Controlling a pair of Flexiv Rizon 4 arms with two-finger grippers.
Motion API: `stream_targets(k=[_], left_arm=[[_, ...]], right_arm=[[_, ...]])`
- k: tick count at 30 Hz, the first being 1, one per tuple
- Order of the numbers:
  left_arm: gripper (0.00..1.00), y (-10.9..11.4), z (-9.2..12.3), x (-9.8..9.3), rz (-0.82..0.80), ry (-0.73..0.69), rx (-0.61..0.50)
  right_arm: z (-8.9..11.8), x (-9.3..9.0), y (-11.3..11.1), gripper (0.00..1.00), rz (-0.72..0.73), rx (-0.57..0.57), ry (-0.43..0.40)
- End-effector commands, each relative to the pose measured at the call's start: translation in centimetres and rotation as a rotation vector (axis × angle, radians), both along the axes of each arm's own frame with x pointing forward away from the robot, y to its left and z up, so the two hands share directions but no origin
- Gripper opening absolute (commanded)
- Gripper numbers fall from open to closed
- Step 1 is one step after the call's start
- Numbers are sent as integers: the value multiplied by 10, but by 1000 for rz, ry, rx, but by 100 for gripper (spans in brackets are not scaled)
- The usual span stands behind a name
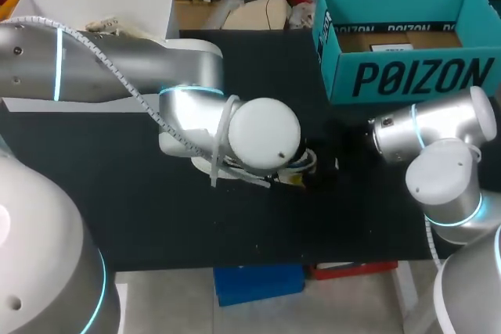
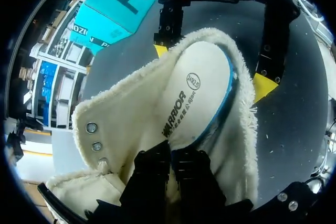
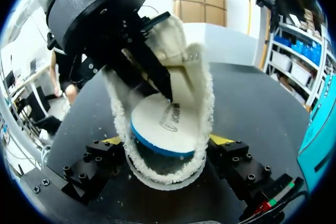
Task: Take the shoe out of the shoebox, open the shoe tongue, remove and reinsert the insole, then place the shoe into the shoebox
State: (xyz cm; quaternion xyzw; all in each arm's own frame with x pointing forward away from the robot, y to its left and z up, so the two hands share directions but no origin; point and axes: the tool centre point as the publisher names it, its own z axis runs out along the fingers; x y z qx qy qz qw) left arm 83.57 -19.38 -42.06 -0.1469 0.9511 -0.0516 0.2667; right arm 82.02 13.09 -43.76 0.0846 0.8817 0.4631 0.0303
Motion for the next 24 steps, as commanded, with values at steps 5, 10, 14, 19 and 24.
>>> stream_targets(k=[5, 10, 14, 19, 24], left_arm=[[0, 4, -14, 32, -47, 128, -94], [0, 2, 5, 25, -47, 163, -150], [0, 2, 17, 21, -50, 179, -190], [0, 0, 33, 13, -91, 228, -251], [0, -7, 41, 1, -151, 265, -282]], right_arm=[[-3, -3, 1, 0, 3, -2, 2], [-3, -3, 1, 0, 3, -2, 2], [-3, -3, 1, 0, 3, -2, 2], [-3, -3, 1, 0, 3, -2, 2], [-3, -3, 1, 0, 3, -2, 2]])
